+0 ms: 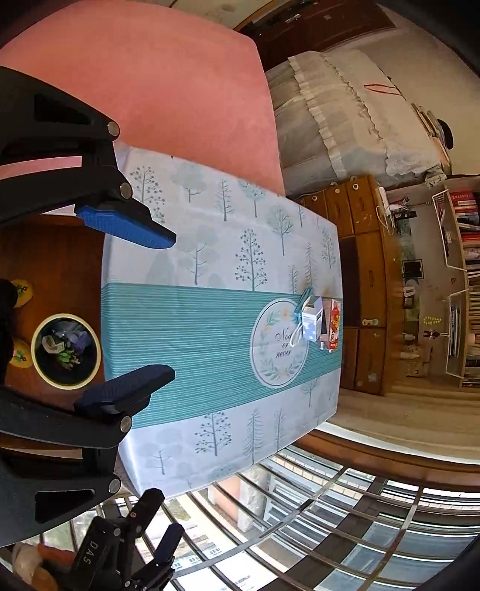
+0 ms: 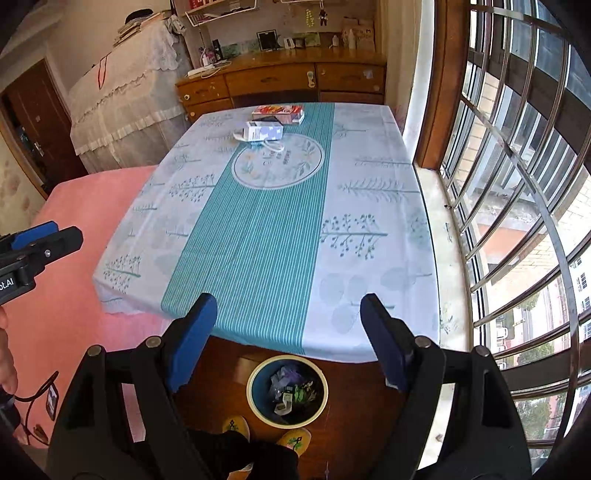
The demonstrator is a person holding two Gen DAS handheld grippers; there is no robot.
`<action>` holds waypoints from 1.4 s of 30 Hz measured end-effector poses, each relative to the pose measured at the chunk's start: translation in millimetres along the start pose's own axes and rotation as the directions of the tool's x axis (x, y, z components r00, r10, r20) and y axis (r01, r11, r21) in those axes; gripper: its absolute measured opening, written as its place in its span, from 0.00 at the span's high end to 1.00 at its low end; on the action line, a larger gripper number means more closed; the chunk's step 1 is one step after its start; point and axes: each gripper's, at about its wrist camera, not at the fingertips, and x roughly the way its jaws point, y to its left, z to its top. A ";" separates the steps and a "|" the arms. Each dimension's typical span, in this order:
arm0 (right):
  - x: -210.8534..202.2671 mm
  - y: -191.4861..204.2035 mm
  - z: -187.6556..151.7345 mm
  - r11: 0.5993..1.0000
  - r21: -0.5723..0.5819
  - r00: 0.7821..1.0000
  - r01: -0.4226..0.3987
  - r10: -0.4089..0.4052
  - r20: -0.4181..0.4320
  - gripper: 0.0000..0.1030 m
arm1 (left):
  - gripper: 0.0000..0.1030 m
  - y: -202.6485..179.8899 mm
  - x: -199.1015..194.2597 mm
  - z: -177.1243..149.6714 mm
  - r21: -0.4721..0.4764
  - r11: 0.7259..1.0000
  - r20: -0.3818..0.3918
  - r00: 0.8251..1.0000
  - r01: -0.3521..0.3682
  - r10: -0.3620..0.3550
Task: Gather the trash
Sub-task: 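Raise both tools back toward the table, then grasp the blue face mask with the left tool while the right tool grasps the white box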
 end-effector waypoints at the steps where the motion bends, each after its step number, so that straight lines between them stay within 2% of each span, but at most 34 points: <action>1: 1.3 -3.6 9.0 1.000 0.009 1.000 -0.002 0.002 0.004 0.26 | 0.34 1.9 0.7 7.7 0.003 1.000 0.005 1.000 -0.004 0.004; 5: 15.6 -14.6 45.5 0.999 0.048 1.000 -0.014 0.013 0.014 0.29 | 0.34 12.4 7.1 44.5 0.019 0.998 0.032 0.998 -0.054 0.054; 10: 45.0 -11.4 99.8 0.998 0.058 0.999 0.009 -0.011 0.040 0.30 | 0.34 39.1 35.3 101.8 0.024 0.998 0.044 0.998 -0.051 0.050; 14: 79.6 -1.4 149.4 0.996 0.090 0.998 0.020 -0.024 0.050 0.30 | 0.34 62.6 75.9 156.2 0.065 0.997 0.051 0.998 -0.034 0.031; 19: 142.8 17.5 218.8 0.987 0.157 0.999 0.041 -0.046 0.027 0.30 | 0.35 92.5 153.0 233.0 0.111 0.994 0.032 0.999 0.010 -0.013; 22: 197.0 27.1 257.9 0.974 0.221 0.999 0.046 -0.042 -0.023 0.30 | 0.39 109.5 208.2 272.9 0.127 0.991 -0.007 0.999 0.039 -0.038; 26: 277.0 40.0 292.8 0.946 0.321 0.997 0.041 -0.016 -0.081 0.30 | 0.47 127.1 284.7 316.3 0.142 0.987 -0.054 0.996 0.076 -0.069; 30: 350.0 52.6 316.5 0.913 0.405 0.991 0.042 0.015 -0.136 0.30 | 0.51 136.7 350.1 339.3 0.141 0.984 -0.111 0.990 0.106 -0.090; 34: 404.3 63.4 329.5 0.900 0.429 0.984 0.080 -0.003 -0.177 0.29 | 0.51 139.6 393.6 350.5 0.145 0.980 -0.148 0.982 0.137 -0.115; 39: 448.0 72.5 333.6 0.893 0.430 0.971 0.135 -0.032 -0.238 0.29 | 0.51 138.6 421.3 347.6 0.132 0.977 -0.179 0.974 0.166 -0.141; 42: 470.7 79.7 334.3 0.895 0.396 0.952 0.204 -0.086 -0.295 0.29 | 0.51 139.6 432.1 346.3 0.120 0.975 -0.197 0.967 0.188 -0.162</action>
